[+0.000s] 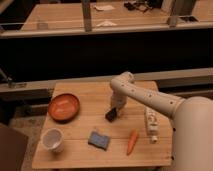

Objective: Place the eraser on the white sponge

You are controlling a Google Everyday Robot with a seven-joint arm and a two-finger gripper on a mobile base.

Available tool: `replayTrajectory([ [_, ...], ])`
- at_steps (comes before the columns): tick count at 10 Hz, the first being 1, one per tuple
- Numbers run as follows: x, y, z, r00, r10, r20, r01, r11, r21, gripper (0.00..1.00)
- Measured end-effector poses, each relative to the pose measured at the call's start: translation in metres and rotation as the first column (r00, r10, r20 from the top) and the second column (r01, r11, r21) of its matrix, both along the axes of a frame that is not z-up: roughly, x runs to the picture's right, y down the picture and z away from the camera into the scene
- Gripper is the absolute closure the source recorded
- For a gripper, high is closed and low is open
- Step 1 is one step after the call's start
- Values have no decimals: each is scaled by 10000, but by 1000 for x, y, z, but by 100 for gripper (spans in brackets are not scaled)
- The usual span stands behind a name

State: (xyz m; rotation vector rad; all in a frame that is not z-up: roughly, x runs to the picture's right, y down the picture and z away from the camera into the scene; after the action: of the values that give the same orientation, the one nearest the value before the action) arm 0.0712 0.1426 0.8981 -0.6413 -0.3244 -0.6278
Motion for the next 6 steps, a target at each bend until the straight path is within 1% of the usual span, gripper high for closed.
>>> replayTrajectory([
  [1, -2, 1, 0, 10000, 5, 46, -5, 10000, 19, 89],
  [2, 0, 1, -6, 10000, 31, 46, -31, 10000, 13, 89],
  [4, 6, -9, -23, 9999, 118, -15, -118, 9999, -9, 89],
  [6, 5, -5, -25, 10000, 12, 46, -12, 10000, -23, 89],
])
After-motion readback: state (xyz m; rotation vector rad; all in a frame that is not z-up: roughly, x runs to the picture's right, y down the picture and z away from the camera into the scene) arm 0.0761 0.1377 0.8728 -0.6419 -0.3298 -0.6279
